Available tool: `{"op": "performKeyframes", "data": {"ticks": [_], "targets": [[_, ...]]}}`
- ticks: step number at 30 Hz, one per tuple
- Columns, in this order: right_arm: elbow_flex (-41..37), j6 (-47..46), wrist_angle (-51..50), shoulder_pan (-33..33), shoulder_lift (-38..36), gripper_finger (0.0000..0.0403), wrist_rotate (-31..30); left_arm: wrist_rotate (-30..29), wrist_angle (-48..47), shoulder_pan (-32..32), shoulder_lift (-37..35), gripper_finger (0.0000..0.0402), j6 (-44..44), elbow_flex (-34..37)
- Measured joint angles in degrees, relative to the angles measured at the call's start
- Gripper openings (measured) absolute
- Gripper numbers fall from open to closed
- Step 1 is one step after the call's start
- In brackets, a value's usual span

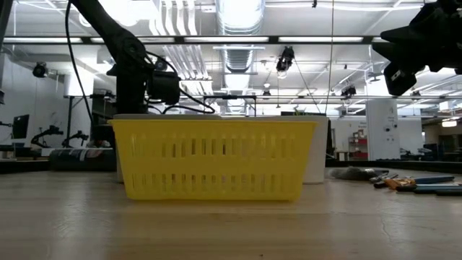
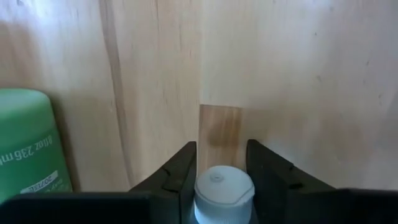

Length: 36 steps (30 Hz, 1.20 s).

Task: Pick & Place Paint Supplies
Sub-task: Put the black paint bottle into the gray bin

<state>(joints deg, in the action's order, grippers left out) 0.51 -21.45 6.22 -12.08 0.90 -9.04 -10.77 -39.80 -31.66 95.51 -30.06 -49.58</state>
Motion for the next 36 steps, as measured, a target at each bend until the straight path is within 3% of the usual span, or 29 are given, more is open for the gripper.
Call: {"op": "performKeyframes", "data": {"ticks": [6,15,22,29,36], "targets": [[0.01,0.00,-0.02,-0.02,0.01,0.0093,0.02,0.42,-0.25,0.02,-1.41,0.0137,0.93,-0.82],[0.01,0.00,-0.02,0.01,0.01,0.0093,0.00,0.62,-10.55,0.04,-7.53,0.0192,7.91,-8.69],[0.00,0.00,-0.02,0.00,0.01,0.0093,0.00,0.70,-11.45,-1.65,-12.84,0.0242,4.78,-6.09],[0.01,0.00,-0.02,-0.01,0.01,0.0093,0.01,0.90,-8.68,-7.71,-12.60,0.0292,5.00,-2.03],[0.00,0.00,-0.02,-0.01,0.01,0.0093,0.00,1.55,-6.13,-9.86,-12.44,0.0306,4.35,0.81]]}}
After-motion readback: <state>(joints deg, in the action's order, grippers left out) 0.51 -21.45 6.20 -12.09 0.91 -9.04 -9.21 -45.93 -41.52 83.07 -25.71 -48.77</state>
